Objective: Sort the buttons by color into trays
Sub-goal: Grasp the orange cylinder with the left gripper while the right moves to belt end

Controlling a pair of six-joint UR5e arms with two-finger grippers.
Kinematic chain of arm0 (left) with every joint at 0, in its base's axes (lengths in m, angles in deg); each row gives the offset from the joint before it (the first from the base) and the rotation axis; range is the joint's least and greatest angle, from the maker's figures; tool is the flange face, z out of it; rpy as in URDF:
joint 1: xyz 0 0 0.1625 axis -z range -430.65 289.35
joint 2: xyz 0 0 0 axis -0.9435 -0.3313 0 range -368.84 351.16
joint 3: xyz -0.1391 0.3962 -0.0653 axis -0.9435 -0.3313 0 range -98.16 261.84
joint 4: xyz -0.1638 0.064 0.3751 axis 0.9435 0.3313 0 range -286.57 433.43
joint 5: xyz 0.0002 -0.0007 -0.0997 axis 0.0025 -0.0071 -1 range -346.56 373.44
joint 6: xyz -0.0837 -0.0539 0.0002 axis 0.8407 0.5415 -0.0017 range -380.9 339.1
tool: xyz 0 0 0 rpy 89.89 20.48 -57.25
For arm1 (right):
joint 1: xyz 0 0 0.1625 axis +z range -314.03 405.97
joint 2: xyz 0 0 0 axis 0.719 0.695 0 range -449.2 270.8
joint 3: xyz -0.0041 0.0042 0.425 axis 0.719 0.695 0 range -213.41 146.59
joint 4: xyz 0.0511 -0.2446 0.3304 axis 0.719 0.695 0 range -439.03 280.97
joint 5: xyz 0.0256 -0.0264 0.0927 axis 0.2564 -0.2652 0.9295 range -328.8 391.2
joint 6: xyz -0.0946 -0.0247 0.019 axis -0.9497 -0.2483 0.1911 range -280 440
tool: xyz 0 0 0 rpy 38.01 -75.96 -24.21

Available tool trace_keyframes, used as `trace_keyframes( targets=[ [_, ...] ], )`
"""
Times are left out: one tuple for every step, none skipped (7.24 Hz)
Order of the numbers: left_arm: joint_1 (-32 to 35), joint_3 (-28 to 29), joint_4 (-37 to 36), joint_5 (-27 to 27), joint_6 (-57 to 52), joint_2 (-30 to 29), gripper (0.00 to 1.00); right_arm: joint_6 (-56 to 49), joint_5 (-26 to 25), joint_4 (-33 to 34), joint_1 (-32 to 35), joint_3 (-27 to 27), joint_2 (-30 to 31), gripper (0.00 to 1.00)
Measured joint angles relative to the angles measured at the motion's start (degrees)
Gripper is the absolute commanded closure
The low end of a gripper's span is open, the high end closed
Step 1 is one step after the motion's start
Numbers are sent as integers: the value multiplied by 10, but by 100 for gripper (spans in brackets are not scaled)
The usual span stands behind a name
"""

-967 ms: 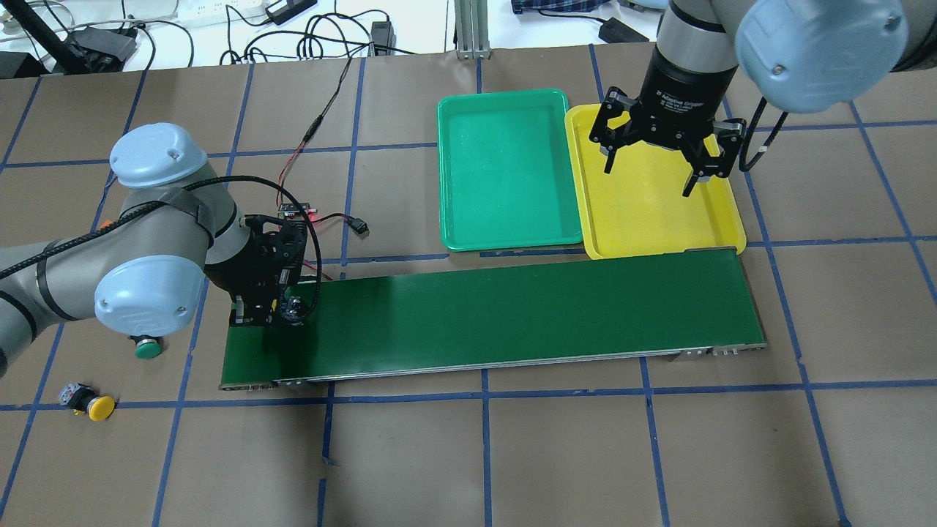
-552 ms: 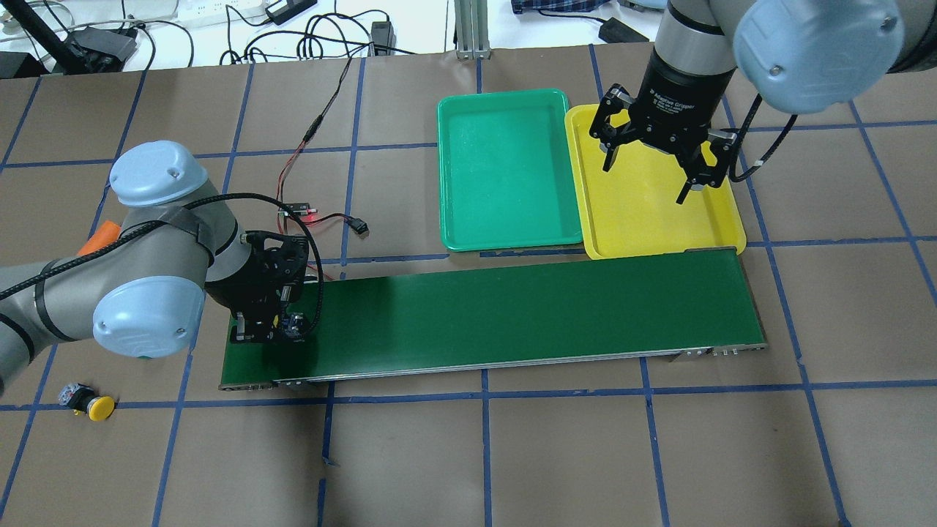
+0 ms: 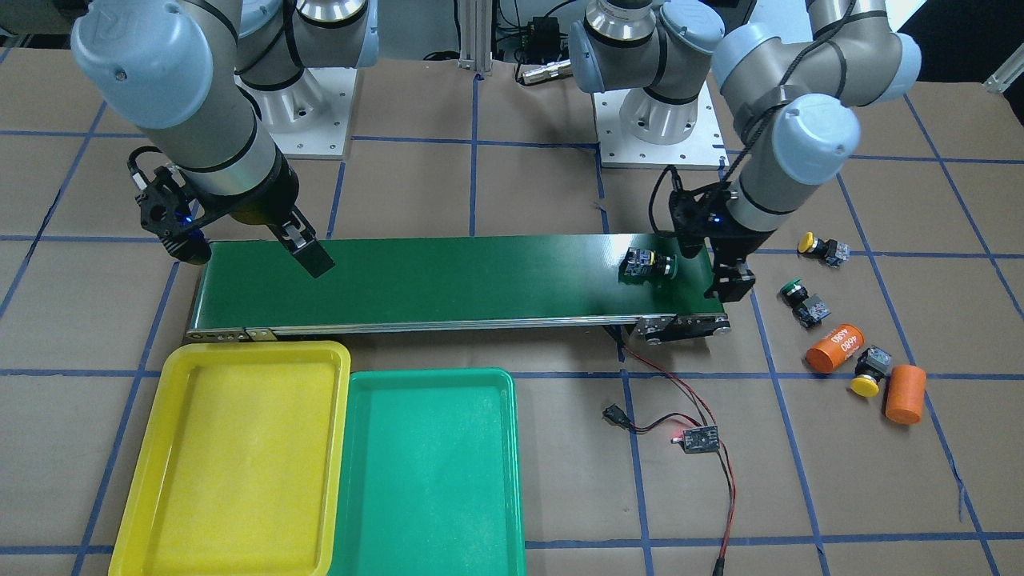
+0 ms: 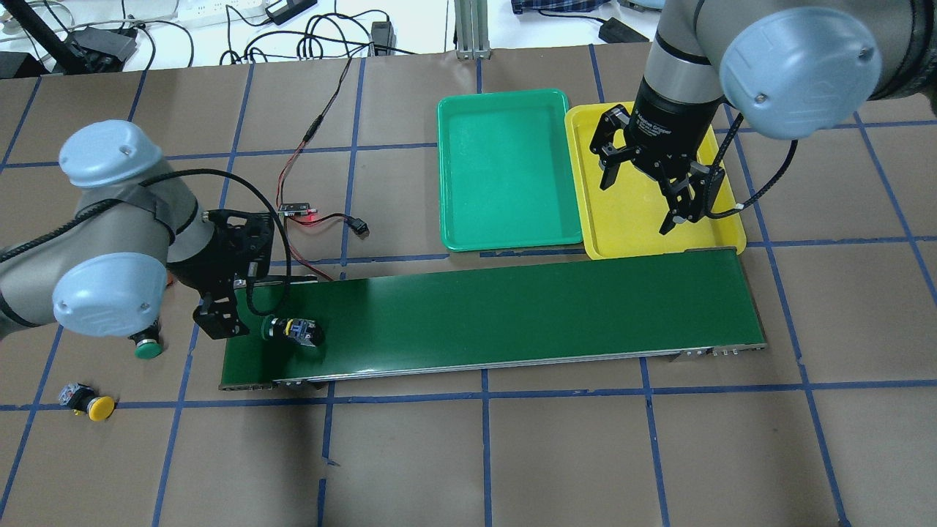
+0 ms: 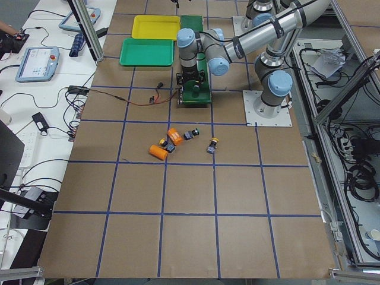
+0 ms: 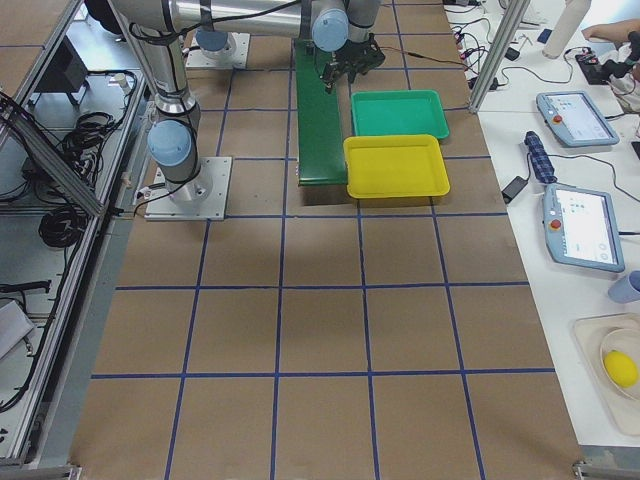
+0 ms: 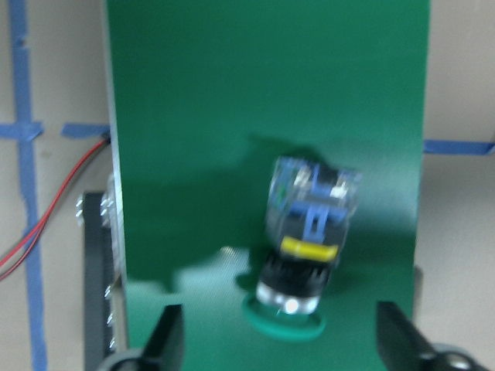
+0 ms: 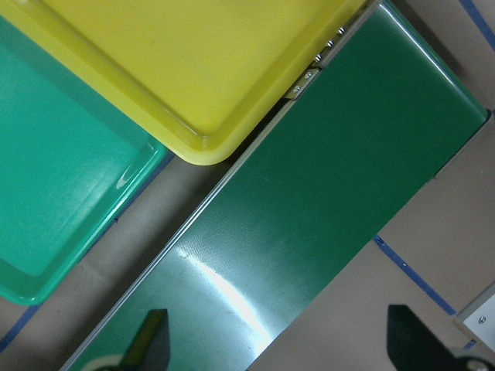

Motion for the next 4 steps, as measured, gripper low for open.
trace_keyframes(
  targets=[
    [-40, 29, 21, -5, -17, -5, 2, 48, 15, 1, 2, -4, 0, 0],
    [-76, 58, 32, -9, -29, -10, 2, 95, 21, 2, 11, -8, 1, 0],
    [-100, 85, 35, -12, -32, -20, 2, 131, 20, 7, 29, -16, 1, 0],
    [-111, 105, 31, -13, -31, -36, 3, 170, 18, 21, 50, -25, 1, 0]
  ],
)
